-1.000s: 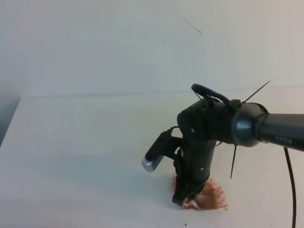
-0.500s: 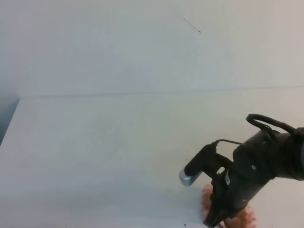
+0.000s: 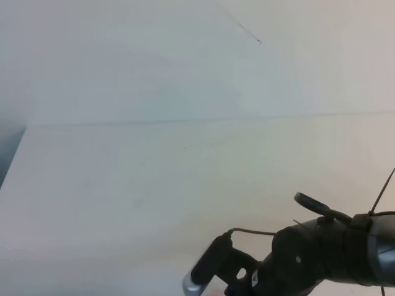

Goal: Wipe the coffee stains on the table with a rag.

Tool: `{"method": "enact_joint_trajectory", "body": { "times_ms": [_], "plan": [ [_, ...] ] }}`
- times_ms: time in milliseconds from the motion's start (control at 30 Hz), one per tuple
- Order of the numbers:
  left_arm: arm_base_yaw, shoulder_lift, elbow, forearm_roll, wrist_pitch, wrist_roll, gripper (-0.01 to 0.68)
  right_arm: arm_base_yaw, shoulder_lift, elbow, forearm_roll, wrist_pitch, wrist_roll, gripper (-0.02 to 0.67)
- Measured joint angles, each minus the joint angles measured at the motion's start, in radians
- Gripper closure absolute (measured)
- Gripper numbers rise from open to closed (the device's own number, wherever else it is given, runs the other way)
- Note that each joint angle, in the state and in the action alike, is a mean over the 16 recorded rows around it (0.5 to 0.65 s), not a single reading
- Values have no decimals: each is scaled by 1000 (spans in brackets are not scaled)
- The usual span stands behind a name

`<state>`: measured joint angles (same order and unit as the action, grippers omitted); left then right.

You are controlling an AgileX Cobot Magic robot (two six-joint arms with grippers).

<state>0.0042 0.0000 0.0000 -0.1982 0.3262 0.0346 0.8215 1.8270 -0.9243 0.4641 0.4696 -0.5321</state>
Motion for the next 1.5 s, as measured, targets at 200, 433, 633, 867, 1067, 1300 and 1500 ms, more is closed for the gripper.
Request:
{"method": "enact_joint_trajectory", "body": {
  "times_ms": [200,433,633,867,1067,1300,1500],
  "plan": [
    [0,0,0,0,0,0,673,-33,7,-31,-41,-58,19,609],
    [0,0,0,0,0,0,673,-189,9,-97,-128,-60,80,609],
    [0,0,0,0,0,0,674,-321,11,-145,-182,-19,110,589],
    [0,0,0,0,0,0,674,-395,11,-162,-207,7,127,446],
    [0,0,0,0,0,0,674,-400,-56,-162,-276,37,183,308],
    [0,0,0,0,0,0,674,-399,-279,-162,-439,113,300,360],
    [0,0,0,0,0,0,673,-399,-563,-135,-565,185,385,521]
  ]
}}
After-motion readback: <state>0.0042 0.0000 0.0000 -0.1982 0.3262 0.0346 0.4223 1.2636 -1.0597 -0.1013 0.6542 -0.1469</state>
